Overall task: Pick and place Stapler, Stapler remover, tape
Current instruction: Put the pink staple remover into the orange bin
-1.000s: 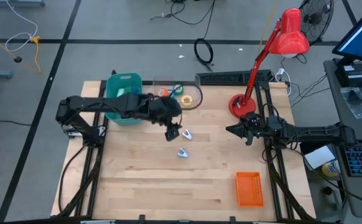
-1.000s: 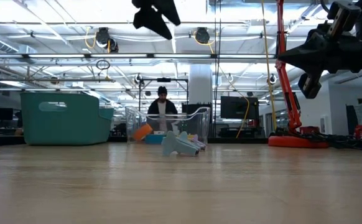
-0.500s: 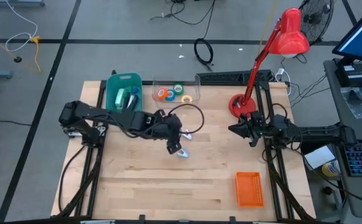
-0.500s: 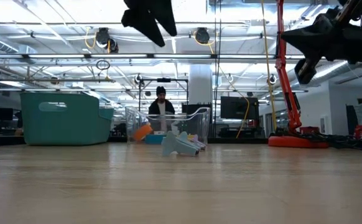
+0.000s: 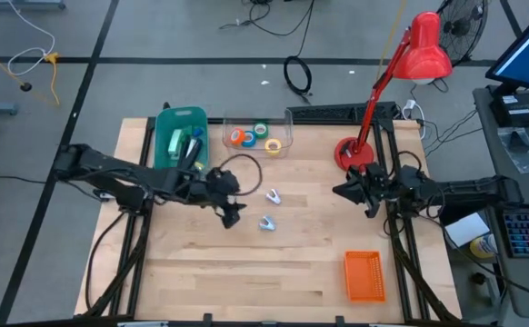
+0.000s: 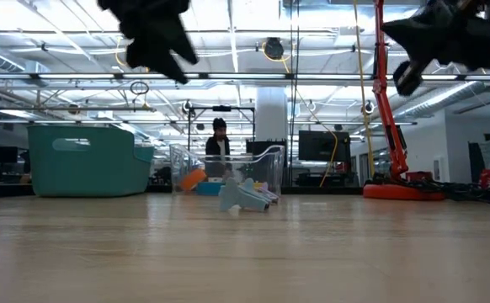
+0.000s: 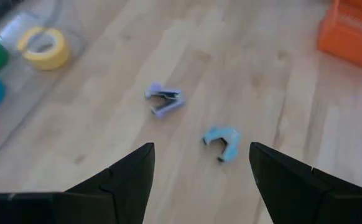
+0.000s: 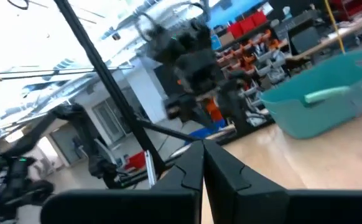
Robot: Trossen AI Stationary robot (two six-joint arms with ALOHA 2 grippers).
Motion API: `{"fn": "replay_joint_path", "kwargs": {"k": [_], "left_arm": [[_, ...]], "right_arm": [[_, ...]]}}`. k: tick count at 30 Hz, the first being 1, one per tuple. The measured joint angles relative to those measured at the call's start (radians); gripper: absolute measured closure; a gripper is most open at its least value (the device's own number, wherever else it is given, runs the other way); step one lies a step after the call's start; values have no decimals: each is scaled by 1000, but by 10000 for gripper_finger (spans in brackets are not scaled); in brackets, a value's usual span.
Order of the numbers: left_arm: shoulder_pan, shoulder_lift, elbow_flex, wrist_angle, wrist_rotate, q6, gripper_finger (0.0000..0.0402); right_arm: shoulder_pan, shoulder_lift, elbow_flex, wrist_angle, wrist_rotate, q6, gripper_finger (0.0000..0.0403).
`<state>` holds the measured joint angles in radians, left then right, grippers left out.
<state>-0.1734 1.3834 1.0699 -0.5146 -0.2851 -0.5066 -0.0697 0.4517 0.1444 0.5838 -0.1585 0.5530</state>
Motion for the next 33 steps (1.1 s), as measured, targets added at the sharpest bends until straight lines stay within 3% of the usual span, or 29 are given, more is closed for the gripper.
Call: {"fn": "replay_joint_path", "kwargs": {"k": [18,27,33], "left_arm": [[28,-617,-441,28,25,0,135],[26,-871,-538,-75,31,8,135],[26,-977,-548,-182,53,21,135]], "right_arm": [[136,499,329,-125,156,-46,399],[182,743,530,-213,214,-90,399],[190,871,651,-257,215,-122,399]]}}
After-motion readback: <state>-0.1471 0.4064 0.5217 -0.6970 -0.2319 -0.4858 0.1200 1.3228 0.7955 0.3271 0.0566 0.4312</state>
